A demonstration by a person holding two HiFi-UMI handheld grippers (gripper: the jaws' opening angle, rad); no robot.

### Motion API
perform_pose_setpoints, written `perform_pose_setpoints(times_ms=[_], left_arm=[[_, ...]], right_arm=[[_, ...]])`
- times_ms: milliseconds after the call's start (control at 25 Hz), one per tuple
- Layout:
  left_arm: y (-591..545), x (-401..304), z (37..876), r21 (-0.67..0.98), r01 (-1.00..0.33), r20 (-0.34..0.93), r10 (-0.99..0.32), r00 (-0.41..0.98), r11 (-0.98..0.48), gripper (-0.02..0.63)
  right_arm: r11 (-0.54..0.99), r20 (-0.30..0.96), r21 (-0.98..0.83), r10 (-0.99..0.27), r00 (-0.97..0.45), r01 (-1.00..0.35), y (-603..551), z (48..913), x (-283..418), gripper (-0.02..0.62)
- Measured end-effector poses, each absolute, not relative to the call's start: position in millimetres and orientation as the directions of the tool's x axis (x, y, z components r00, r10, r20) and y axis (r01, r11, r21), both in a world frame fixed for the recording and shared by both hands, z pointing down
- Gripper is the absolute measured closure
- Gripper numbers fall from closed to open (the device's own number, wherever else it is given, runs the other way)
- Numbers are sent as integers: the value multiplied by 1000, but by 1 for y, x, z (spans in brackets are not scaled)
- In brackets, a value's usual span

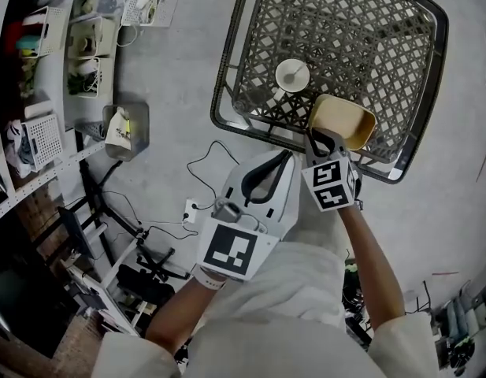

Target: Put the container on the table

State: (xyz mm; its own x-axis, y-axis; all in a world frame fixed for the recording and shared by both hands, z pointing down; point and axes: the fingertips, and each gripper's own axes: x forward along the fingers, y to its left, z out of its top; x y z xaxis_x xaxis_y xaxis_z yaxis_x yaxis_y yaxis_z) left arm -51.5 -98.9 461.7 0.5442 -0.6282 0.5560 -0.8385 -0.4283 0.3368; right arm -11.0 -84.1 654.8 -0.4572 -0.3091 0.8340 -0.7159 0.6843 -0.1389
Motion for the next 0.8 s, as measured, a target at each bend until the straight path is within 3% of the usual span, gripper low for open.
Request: perform_pose_setpoints(times_ms=[280, 800], left_arm=[[-98, -54, 465, 335, -848, 562, -635, 530, -411, 577], [-94, -54, 457, 331, -845, 552, -641, 534, -419, 577]], right_arm=[[698, 875, -171, -218, -433, -696, -84, 674, -12, 541], [660, 842, -181, -279, -462, -729, -88, 655, -12, 540]])
